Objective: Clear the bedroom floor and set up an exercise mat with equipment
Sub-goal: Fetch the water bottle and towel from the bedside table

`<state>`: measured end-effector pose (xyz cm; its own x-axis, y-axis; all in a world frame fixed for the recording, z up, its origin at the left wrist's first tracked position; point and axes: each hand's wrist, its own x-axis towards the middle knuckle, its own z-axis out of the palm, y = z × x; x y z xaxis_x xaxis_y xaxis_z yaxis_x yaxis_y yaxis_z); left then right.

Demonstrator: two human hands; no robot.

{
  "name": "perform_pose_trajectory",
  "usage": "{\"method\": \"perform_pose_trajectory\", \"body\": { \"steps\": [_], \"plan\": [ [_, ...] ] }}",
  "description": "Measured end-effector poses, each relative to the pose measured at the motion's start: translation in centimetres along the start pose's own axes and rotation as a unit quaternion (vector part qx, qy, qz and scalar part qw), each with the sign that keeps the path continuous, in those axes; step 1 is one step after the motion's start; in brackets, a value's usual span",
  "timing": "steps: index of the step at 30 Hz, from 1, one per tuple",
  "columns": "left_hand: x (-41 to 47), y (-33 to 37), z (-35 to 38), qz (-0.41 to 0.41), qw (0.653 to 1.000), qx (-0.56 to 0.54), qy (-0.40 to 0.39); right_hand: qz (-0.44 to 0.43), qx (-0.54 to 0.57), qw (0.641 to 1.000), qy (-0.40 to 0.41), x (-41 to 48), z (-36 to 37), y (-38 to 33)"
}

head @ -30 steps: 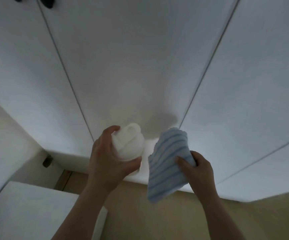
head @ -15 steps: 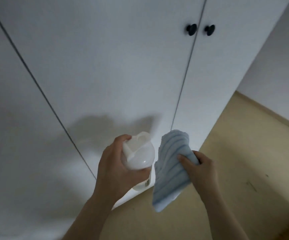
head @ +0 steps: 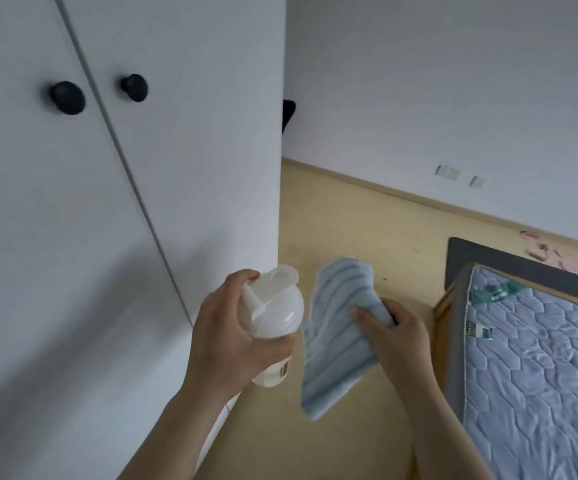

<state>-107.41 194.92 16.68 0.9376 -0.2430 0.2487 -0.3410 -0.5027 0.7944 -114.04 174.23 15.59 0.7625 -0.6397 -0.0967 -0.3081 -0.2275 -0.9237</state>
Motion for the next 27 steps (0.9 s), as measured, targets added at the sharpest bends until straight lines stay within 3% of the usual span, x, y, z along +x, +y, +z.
{"method": "perform_pose_trajectory", "body": {
  "steps": [15,27],
  "plan": [
    [20.5,8.2,20.4,0.066,0.994,-0.042,-0.078,0.012,0.015,0.992,0.126,23.5,-12.0,1.2],
    [42.1,9.8,31.9,0.132,0.979,-0.069,-0.141,0.050,0.019,0.977,0.205,43.5,-12.7,-0.9]
  ]
}}
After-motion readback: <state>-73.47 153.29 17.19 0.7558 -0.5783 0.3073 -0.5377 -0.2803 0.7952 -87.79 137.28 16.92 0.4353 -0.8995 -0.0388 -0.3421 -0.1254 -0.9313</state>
